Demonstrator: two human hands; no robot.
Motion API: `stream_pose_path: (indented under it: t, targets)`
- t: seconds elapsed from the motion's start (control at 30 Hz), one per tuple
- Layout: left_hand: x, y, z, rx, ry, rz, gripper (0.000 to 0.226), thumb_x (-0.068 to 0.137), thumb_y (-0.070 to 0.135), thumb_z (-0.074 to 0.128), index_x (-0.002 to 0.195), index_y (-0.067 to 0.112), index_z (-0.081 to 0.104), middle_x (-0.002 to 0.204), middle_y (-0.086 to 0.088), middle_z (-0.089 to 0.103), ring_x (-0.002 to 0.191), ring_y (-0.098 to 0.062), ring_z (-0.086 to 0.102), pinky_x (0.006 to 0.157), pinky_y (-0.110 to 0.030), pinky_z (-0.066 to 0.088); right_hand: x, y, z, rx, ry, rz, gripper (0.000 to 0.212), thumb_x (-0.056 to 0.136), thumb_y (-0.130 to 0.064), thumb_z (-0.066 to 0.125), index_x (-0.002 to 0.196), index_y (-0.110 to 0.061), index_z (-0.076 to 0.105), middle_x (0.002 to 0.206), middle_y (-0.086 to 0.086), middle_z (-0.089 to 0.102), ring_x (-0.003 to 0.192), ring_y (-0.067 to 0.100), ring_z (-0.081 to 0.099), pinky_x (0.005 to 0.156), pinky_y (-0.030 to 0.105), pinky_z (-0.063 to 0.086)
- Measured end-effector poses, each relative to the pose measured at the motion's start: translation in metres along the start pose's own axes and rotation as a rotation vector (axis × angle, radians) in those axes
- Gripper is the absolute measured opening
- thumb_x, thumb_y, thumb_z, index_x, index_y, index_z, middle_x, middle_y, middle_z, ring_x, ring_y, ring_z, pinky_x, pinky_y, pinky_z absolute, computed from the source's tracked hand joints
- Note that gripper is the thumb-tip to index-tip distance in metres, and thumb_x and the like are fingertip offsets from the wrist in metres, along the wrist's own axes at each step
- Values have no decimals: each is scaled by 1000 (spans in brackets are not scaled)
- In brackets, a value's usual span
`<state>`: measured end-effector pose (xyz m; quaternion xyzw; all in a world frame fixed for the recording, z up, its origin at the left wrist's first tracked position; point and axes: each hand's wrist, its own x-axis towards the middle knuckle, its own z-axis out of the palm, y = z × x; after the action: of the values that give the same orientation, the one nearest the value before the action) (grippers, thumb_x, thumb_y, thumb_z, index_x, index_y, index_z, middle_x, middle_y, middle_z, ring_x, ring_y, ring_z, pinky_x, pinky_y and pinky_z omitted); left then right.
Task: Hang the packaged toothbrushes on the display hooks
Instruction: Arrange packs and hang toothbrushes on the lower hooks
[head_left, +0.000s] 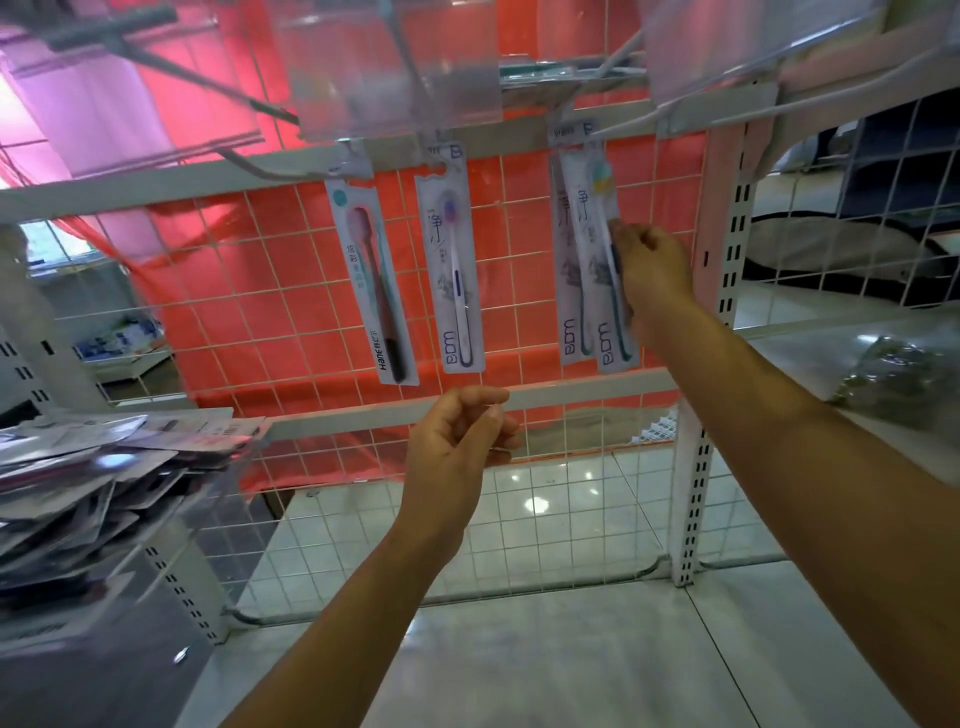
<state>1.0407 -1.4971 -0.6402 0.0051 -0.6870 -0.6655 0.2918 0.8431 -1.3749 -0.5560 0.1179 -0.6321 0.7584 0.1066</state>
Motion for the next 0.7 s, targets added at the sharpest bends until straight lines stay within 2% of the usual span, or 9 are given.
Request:
stream_pose_path:
  t: [0.17,0.3,0.37,0.4,0.47,0.53,0.7]
  targets:
    - [-5,5,1,6,-10,11,18,96,3,51,97,16,64,71,5,69,75,-17,68,69,-23,56,-3,0,-4,-41,-3,-15,15,97,-27,55,83,-23,59,84,-1,65,74,14,63,72,33,55]
    - [-11,11,1,6,-26,21,18,96,3,51,97,15,64,71,5,69,74,-17,67,70,-24,57,-8,-2,-10,-107,11,-37,25,99,-24,51,74,-24,56,73,-3,57,64,11,53,60,25,45]
    - [-13,13,0,14,-30,19,19,97,3,50,97,16,64,71,6,70,74,-16,67,70,-25,58,-11,-1,-14,-167,25,-36,28,98,-22,51,70,-25,55,69,-4,54,61,11,48,58,24,41]
    - [-15,14,0,14,-31,17,19,97,3,51,97,16,64,71,6,70,74,-16,67,69,-25,58,-12,1,-16,-189,25,-27,25,97,-21,51,74,-24,58,73,-4,57,65,13,51,61,27,44]
    - [-18,17,2,11,-29,9,19,96,3,51,96,17,64,72,5,70,74,-16,67,69,-25,57,-15,8,-21,-220,26,20,14,97,-19,51,91,-19,64,87,0,65,79,19,61,70,34,52]
    - [-22,21,3,4,-26,0,19,96,4,52,96,18,65,74,4,70,75,-16,67,68,-24,56,-24,16,-26,-281,37,77,15,97,-17,49,103,-15,63,88,1,63,79,19,59,67,32,49]
    - [-31,28,-3,81,-39,-17,18,97,7,53,99,21,64,81,3,70,75,-11,67,68,-20,55,-51,28,-35,-437,25,111,14,93,-10,45,90,-12,58,71,2,49,68,20,48,53,24,34]
